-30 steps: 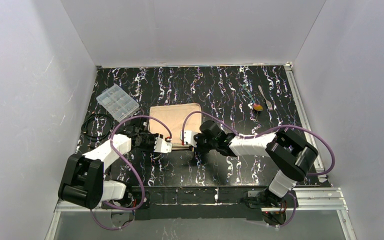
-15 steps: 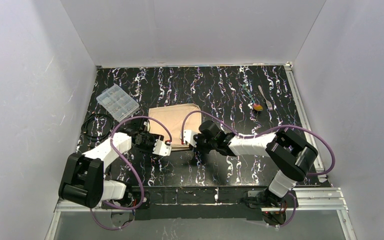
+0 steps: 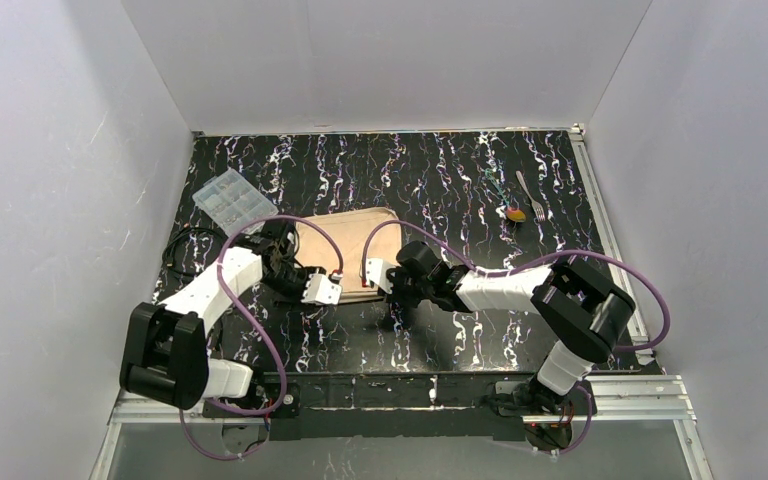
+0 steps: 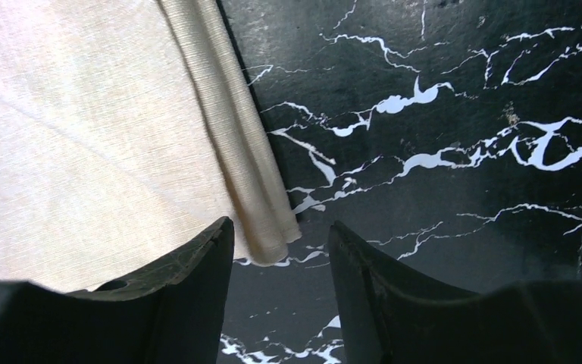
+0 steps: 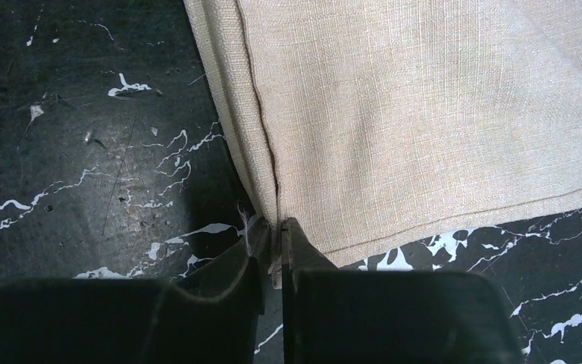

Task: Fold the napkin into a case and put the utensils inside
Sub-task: Pick up the upper triangle-folded napkin from the center of the board.

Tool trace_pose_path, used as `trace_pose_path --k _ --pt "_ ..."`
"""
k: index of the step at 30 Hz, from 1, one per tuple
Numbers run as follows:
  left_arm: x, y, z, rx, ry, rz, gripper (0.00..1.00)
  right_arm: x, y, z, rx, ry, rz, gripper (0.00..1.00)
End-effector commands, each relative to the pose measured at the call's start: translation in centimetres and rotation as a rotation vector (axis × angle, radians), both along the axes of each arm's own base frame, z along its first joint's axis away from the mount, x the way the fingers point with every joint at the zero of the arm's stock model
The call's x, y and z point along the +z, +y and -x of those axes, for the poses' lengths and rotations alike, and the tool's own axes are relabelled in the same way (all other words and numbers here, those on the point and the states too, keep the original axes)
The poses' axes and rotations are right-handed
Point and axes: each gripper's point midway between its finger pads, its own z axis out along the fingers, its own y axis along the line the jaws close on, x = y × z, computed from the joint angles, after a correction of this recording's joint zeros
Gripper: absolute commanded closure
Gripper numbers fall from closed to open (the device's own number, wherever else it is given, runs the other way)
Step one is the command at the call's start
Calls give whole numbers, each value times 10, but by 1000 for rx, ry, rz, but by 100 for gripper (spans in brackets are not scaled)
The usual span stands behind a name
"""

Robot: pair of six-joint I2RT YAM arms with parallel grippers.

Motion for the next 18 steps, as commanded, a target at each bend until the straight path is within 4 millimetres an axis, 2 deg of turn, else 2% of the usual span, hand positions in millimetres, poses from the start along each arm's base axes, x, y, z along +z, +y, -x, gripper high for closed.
trace_pose_path --k 1,4,8,12,18 --pt "-14 2 17 37 48 8 53 -6 -1 1 -17 22 35 82" --pt "-23 4 0 65 -59 5 54 -5 -1 1 -20 22 32 82" --pt "-11 -3 -15 99 -137 49 54 -4 -2 1 -21 19 32 82" --pt "6 -9 -12 103 -151 98 54 -3 -2 2 -24 23 27 83" --pt "14 -11 7 83 -134 133 54 -4 -2 3 -27 30 27 84"
